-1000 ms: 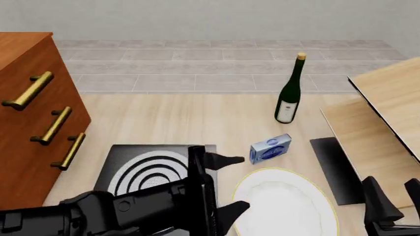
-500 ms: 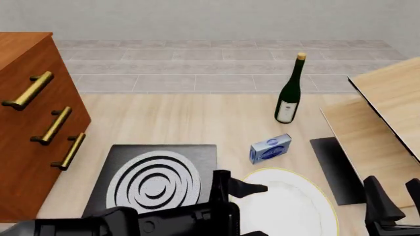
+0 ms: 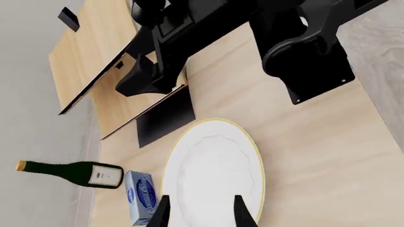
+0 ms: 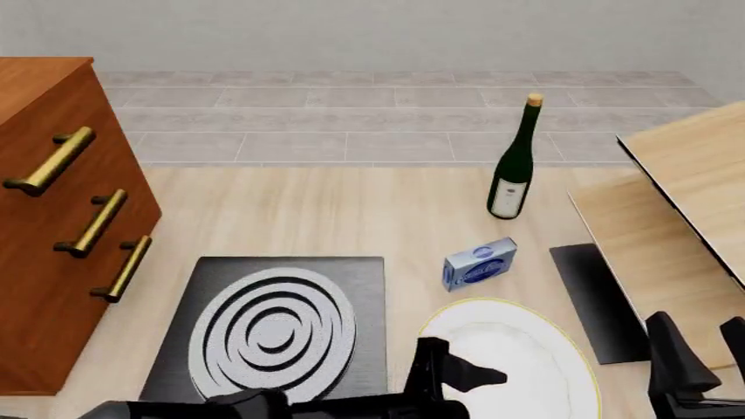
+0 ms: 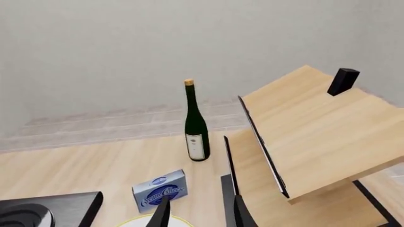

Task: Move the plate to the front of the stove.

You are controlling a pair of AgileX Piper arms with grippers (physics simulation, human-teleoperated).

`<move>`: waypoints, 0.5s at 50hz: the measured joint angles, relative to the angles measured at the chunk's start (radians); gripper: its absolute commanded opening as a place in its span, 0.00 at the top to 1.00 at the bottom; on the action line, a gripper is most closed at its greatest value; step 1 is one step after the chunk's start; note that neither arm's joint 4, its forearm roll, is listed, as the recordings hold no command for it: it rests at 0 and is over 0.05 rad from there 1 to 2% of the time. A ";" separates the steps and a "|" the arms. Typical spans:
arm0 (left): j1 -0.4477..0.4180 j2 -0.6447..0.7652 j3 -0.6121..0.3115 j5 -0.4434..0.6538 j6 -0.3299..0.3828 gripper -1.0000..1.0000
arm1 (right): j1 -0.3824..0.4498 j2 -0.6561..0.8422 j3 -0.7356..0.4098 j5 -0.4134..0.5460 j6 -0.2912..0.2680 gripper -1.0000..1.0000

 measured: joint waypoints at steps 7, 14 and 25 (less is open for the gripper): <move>-0.024 0.028 -0.010 0.002 -0.002 0.00 | 0.001 0.000 0.000 0.001 0.004 0.00; -0.050 0.051 -0.021 0.008 -0.006 0.00 | 0.002 0.000 0.000 0.002 0.008 0.00; -0.087 0.081 -0.035 0.015 -0.012 0.00 | 0.003 0.000 0.000 0.004 0.012 0.00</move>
